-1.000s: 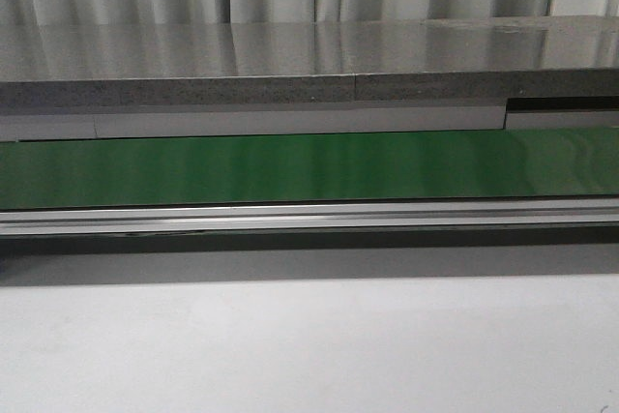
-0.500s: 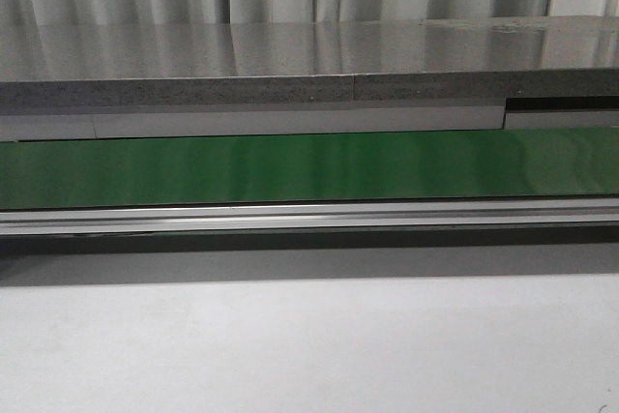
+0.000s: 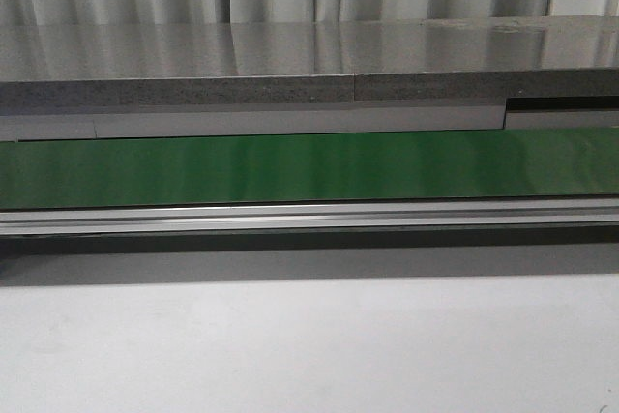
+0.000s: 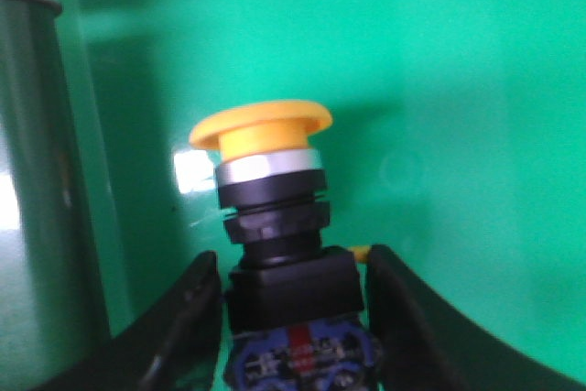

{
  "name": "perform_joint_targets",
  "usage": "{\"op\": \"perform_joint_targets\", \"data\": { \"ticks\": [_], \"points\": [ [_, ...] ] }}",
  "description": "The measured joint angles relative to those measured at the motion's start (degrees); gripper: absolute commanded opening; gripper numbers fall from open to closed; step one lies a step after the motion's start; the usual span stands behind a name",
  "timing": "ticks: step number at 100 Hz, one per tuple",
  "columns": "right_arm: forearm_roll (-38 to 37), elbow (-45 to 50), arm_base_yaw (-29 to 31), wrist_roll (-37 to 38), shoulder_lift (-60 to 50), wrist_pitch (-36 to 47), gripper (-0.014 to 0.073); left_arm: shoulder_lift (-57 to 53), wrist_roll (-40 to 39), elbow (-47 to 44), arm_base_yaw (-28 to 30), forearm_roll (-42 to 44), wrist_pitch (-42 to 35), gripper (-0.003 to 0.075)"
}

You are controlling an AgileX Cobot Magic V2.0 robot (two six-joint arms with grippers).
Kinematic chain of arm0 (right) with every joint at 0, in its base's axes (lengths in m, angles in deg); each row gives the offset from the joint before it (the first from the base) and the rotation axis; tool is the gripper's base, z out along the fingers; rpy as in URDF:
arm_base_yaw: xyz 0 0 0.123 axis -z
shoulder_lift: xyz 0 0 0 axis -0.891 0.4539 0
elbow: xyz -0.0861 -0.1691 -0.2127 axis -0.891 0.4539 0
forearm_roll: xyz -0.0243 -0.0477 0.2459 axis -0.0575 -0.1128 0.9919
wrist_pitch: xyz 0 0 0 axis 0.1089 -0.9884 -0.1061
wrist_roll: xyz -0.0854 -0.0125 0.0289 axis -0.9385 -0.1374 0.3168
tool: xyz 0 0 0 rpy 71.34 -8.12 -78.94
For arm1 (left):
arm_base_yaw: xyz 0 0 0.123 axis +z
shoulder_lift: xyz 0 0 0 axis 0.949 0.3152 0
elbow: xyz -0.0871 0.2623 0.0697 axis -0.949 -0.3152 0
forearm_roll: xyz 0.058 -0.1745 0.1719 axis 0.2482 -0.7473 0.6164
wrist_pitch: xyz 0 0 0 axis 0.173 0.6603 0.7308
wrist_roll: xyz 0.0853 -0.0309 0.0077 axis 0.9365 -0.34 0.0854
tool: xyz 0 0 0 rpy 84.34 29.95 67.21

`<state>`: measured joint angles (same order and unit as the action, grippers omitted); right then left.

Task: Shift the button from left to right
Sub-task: 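Lower the button into the green tray and open the right gripper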

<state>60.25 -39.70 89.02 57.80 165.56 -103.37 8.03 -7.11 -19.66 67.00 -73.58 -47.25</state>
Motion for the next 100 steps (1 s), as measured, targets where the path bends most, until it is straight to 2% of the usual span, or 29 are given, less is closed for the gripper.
{"op": "perform_joint_targets", "data": {
  "ticks": [30, 39, 52, 59, 100],
  "points": [
    [0.3, 0.0, 0.0, 0.0, 2.7, -0.3, 0.0267, 0.0, 0.0, 0.0, 0.0, 0.0, 0.0, -0.0021],
    [0.4, 0.0, 0.0, 0.0, 2.8, -0.4, 0.0338, 0.0, 0.0, 0.0, 0.0, 0.0, 0.0, -0.0021],
    [0.5, 0.0, 0.0, 0.0, 2.8, -0.4, 0.0517, 0.0, 0.0, 0.0, 0.0, 0.0, 0.0, -0.002],
    [0.4, 0.0, 0.0, 0.0, 2.8, -0.3, 0.0568, 0.0, 0.0, 0.0, 0.0, 0.0, 0.0, -0.002],
    [0.3, -0.3, 0.4, 0.0, 0.0, -0.6, 0.0572, 0.0, 0.0, 0.0, 0.0, 0.0, 0.0, -0.0021]
  ]
}}
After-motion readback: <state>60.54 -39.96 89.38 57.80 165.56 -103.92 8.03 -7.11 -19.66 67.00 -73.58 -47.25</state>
